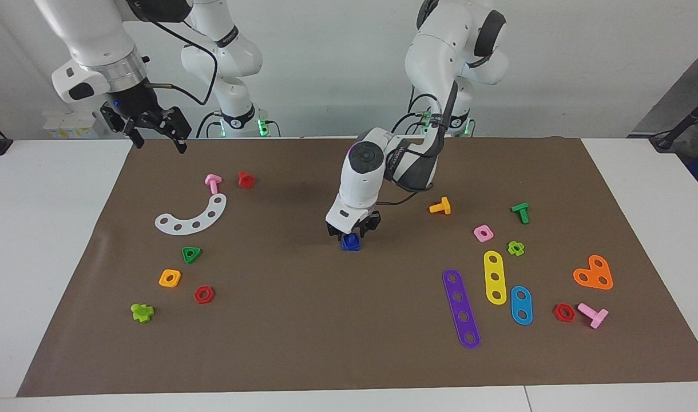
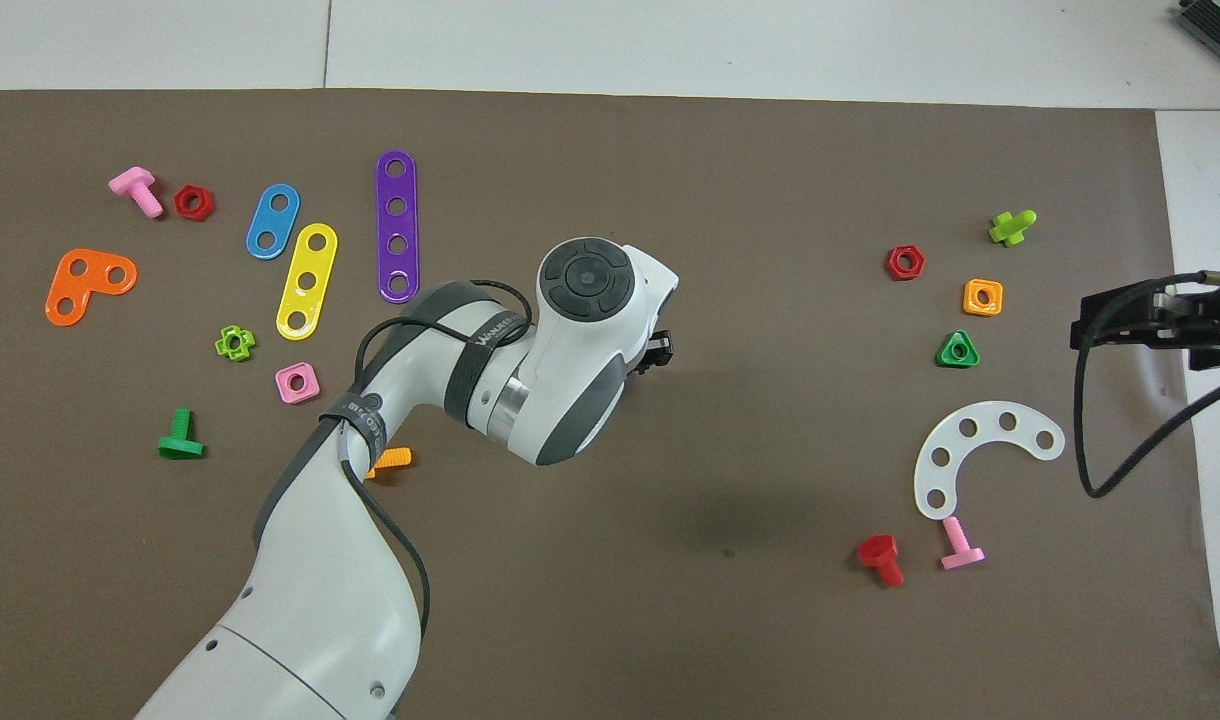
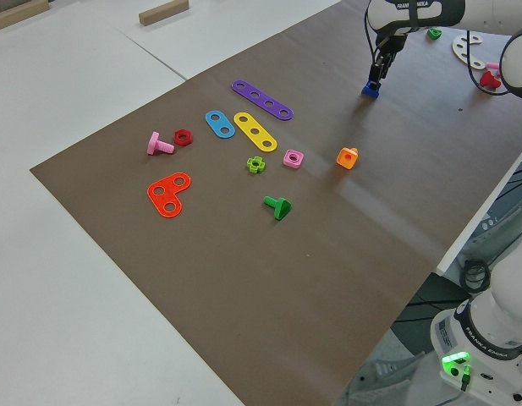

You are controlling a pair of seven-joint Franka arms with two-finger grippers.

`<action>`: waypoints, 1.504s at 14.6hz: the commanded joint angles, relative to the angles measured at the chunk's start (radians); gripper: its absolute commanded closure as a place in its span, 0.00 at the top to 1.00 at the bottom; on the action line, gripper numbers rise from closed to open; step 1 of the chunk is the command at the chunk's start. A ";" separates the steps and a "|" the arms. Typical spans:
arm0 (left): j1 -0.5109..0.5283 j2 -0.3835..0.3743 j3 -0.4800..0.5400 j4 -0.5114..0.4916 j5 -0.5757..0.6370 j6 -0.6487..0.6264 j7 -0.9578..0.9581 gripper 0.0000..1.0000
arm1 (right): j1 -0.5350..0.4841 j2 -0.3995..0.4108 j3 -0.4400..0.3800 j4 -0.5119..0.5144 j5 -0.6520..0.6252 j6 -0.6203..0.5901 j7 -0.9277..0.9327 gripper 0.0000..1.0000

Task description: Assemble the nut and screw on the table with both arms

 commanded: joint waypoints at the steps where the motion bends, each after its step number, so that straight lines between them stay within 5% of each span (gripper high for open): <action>1: -0.018 -0.016 0.021 -0.019 -0.021 0.014 -0.008 0.94 | -0.014 -0.024 0.006 -0.032 0.004 0.020 -0.008 1.00; 5: -0.001 -0.006 0.026 0.078 -0.015 -0.122 -0.008 0.93 | -0.014 -0.024 0.006 -0.032 0.004 0.022 -0.008 1.00; 9: 0.123 -0.014 0.044 0.185 -0.014 -0.253 0.001 0.93 | -0.012 -0.024 0.006 -0.031 0.006 0.019 -0.007 1.00; 16: 0.396 -0.224 0.040 0.124 -0.024 -0.333 0.255 0.93 | -0.005 0.007 0.006 0.014 0.044 0.005 0.006 1.00; 22: 0.508 -0.362 0.049 0.017 0.020 -0.414 0.480 0.93 | 0.001 0.001 0.013 -0.001 0.043 0.016 0.009 1.00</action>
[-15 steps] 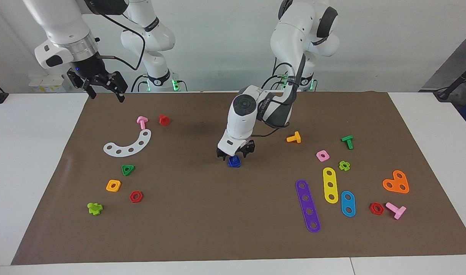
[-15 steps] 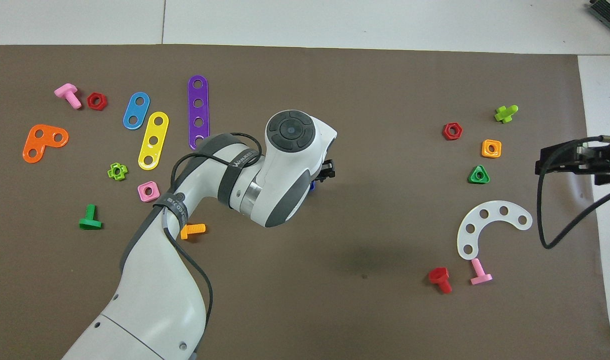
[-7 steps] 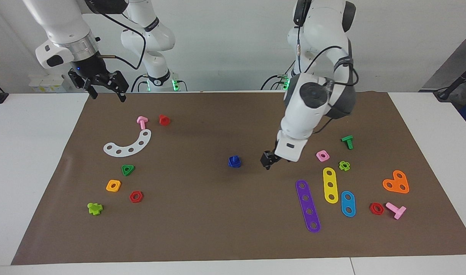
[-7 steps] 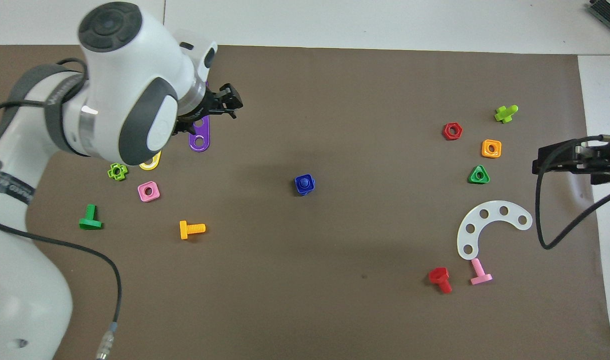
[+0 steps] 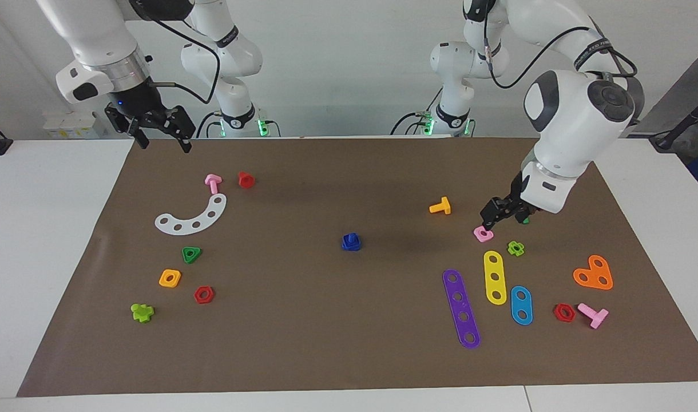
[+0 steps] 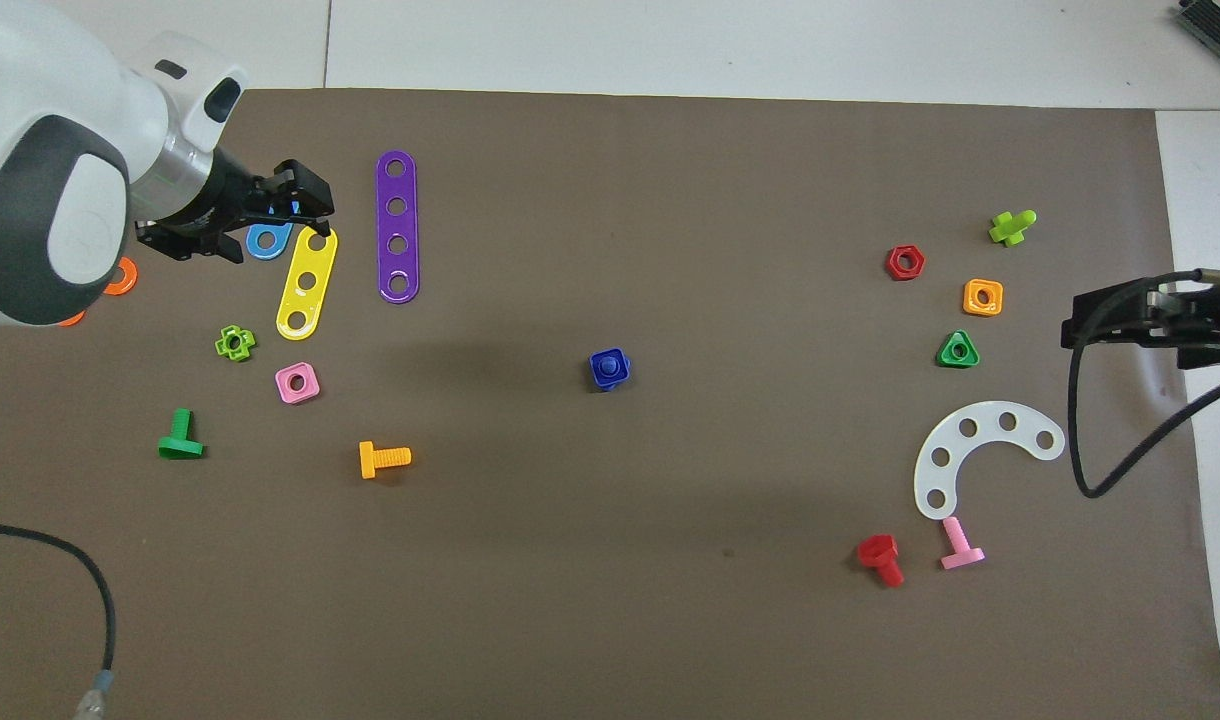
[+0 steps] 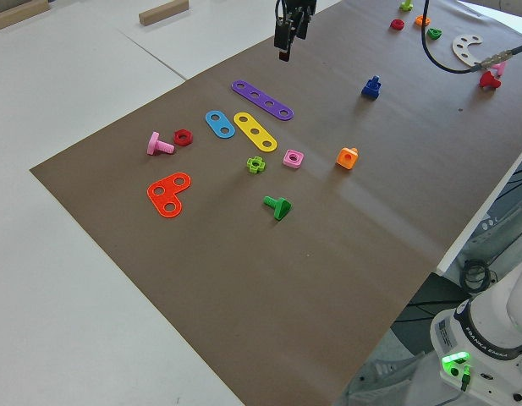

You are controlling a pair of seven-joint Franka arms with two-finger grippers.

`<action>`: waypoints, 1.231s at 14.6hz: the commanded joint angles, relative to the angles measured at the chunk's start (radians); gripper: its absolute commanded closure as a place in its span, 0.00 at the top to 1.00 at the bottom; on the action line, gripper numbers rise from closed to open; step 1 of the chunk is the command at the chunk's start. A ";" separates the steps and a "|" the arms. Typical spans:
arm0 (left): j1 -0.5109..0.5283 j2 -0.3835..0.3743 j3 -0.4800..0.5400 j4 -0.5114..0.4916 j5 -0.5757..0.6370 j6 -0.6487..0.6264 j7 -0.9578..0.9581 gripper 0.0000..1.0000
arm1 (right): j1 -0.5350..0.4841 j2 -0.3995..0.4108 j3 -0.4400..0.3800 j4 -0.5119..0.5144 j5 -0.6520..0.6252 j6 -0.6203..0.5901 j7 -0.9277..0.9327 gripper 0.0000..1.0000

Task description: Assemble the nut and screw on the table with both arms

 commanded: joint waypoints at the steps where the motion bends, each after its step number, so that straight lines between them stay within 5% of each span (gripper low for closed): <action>1: 0.023 -0.106 0.000 -0.089 0.044 -0.038 0.077 0.93 | -0.002 -0.006 0.006 -0.011 0.014 0.016 0.006 1.00; 7: 0.070 -0.281 0.001 -0.226 0.136 -0.061 0.188 0.93 | -0.005 -0.009 0.006 -0.020 -0.021 0.016 -0.005 1.00; 15: 0.060 -0.320 -0.008 -0.195 0.141 -0.085 0.214 0.94 | -0.005 -0.011 0.006 -0.023 -0.021 0.020 -0.005 1.00; 18: 0.072 -0.316 0.006 -0.188 0.052 -0.079 0.291 0.94 | -0.005 -0.011 0.006 -0.023 -0.020 0.020 -0.005 1.00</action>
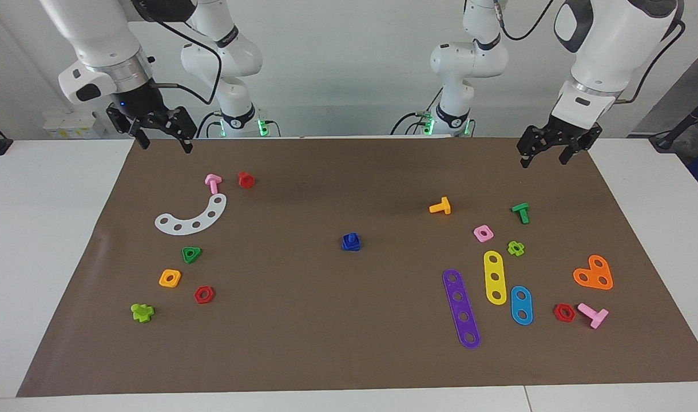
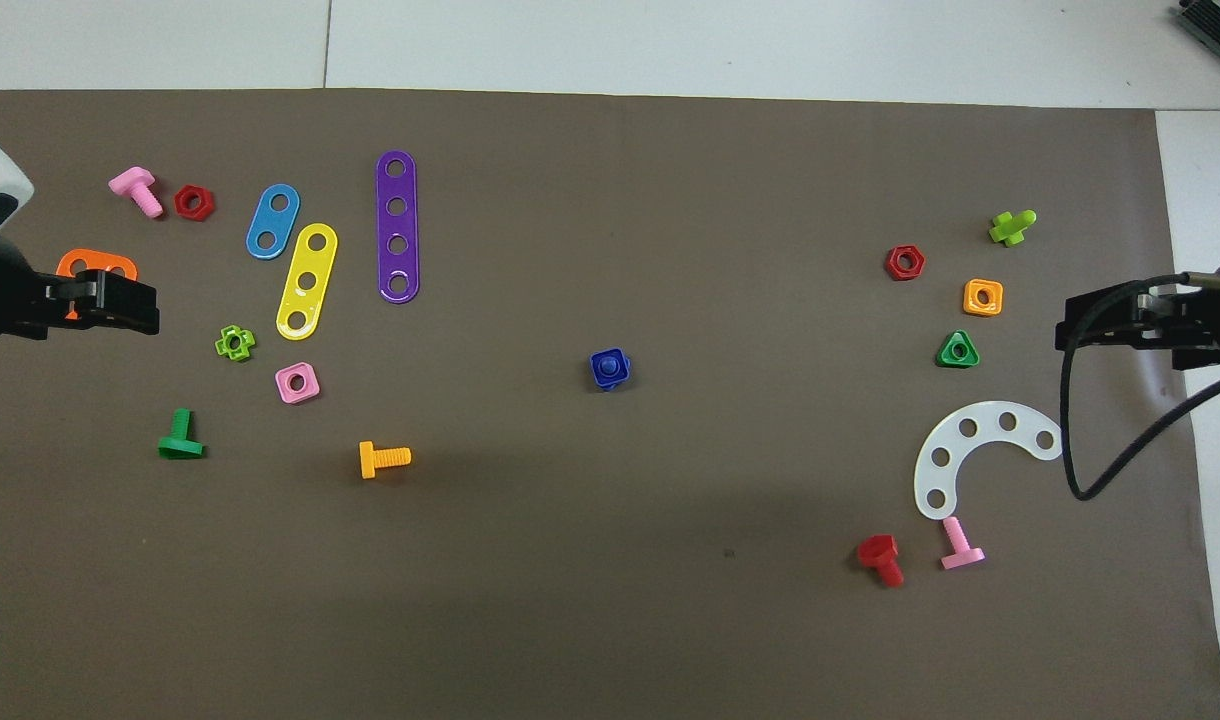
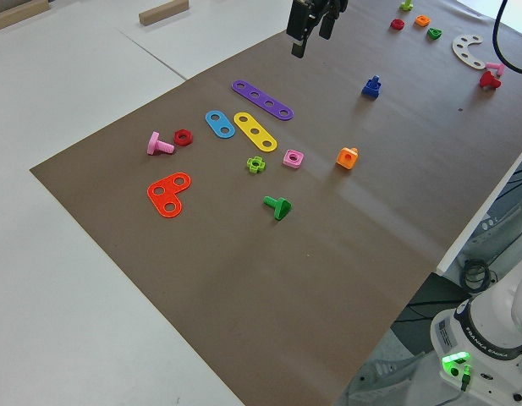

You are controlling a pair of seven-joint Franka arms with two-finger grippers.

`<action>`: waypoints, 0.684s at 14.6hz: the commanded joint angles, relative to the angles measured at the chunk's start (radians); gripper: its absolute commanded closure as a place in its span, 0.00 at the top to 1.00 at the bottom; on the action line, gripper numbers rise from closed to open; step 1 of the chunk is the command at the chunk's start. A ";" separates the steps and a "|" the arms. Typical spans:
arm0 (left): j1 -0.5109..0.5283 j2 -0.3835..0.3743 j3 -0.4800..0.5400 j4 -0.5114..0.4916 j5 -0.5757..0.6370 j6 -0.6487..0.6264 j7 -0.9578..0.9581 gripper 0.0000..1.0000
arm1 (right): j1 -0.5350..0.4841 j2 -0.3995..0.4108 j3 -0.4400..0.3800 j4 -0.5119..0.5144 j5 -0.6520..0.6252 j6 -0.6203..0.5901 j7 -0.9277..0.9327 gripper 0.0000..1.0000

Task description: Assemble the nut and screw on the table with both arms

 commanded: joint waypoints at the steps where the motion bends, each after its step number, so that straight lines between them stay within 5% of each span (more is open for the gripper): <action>1: 0.008 -0.013 0.013 -0.002 -0.069 0.013 0.051 0.94 | -0.006 -0.011 0.005 -0.020 -0.010 0.020 -0.005 1.00; 10: 0.003 -0.011 0.009 0.010 0.002 -0.044 0.048 1.00 | -0.009 -0.011 0.005 -0.020 -0.010 0.020 -0.007 1.00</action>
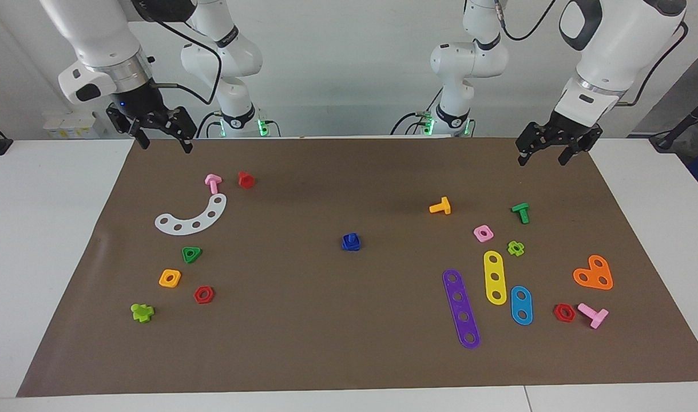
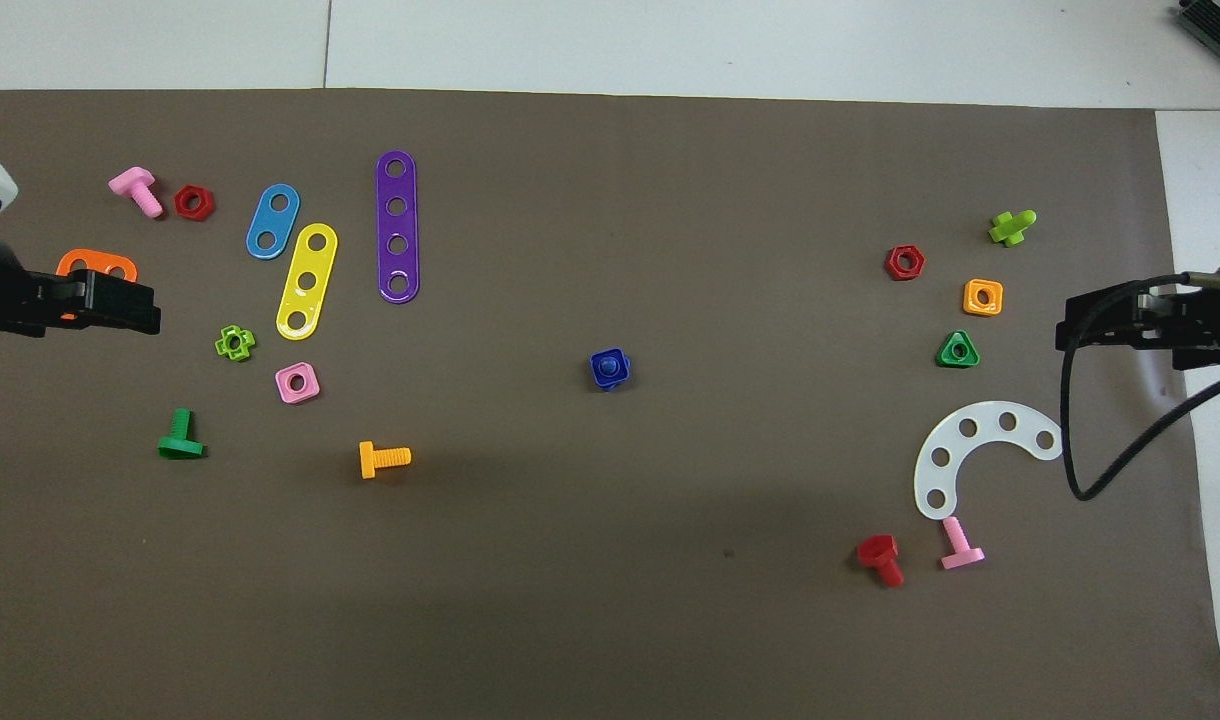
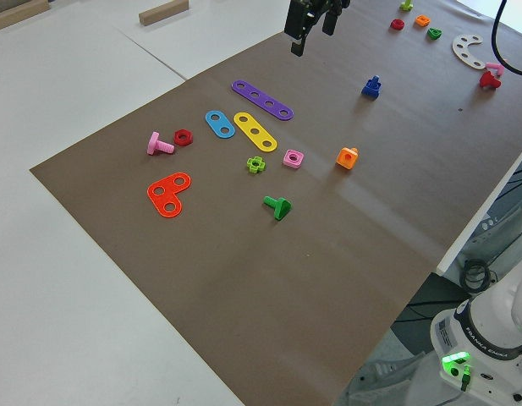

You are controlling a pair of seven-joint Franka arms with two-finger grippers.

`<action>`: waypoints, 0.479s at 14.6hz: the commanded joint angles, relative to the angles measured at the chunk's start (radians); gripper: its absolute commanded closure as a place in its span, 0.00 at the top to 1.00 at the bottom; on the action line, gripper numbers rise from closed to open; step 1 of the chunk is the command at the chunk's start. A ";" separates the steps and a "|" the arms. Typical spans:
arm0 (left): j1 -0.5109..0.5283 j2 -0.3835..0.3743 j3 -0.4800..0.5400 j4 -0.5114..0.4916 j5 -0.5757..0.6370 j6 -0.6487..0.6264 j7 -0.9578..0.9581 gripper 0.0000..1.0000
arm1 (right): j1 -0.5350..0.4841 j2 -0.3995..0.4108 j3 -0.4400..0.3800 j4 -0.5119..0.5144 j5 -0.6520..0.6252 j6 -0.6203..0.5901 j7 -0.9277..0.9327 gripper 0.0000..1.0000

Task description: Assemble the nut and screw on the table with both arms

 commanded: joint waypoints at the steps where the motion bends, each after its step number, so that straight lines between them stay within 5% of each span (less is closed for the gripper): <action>1: -0.001 -0.013 -0.004 0.006 0.040 -0.046 0.013 1.00 | -0.008 -0.011 0.005 -0.021 -0.010 0.020 -0.007 1.00; 7: 0.004 -0.014 -0.006 0.017 0.052 -0.043 0.015 1.00 | -0.008 -0.011 0.005 -0.020 -0.010 0.020 -0.007 1.00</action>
